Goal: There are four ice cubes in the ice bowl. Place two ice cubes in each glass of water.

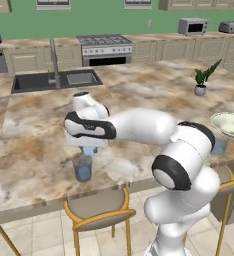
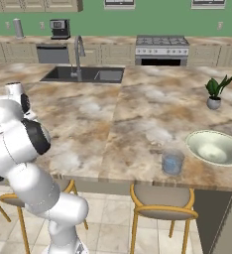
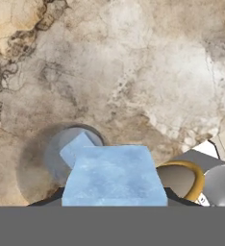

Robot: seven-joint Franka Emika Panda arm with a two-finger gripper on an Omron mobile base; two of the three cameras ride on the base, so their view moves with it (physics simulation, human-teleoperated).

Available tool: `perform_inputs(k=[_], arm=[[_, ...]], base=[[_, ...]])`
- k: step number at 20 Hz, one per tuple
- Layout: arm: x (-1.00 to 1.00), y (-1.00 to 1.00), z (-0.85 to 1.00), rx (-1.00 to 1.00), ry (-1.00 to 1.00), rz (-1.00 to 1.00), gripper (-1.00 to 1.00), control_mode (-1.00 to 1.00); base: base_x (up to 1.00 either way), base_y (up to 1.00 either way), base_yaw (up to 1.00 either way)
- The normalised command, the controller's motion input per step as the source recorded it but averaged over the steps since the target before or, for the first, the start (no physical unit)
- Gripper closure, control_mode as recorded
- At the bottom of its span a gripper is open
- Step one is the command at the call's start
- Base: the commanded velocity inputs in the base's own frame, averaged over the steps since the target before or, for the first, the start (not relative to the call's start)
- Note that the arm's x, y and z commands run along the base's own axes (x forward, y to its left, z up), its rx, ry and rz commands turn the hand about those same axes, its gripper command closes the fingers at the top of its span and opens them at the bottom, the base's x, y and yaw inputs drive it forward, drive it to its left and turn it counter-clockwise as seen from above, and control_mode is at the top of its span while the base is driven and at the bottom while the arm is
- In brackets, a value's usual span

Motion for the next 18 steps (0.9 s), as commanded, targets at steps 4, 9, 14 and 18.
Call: perform_inputs(k=[4,9,14,18], arm=[[0.21,0.32,-0.08,0.00,0.00,0.00,1.00,-1.00],[0.30,0.43,-0.13,0.00,0.00,0.00,1.00,-1.00],[0.20,0.20,-0.17,0.00,0.00,-0.02,1.00,-1.00],[0.00,0.00,-0.12,0.00,0.00,-0.06,1.00,-1.00]], base=[[0.00,0.00,0.00],[0.00,0.00,0.00],[0.00,0.00,0.00],[0.00,0.00,0.00]])
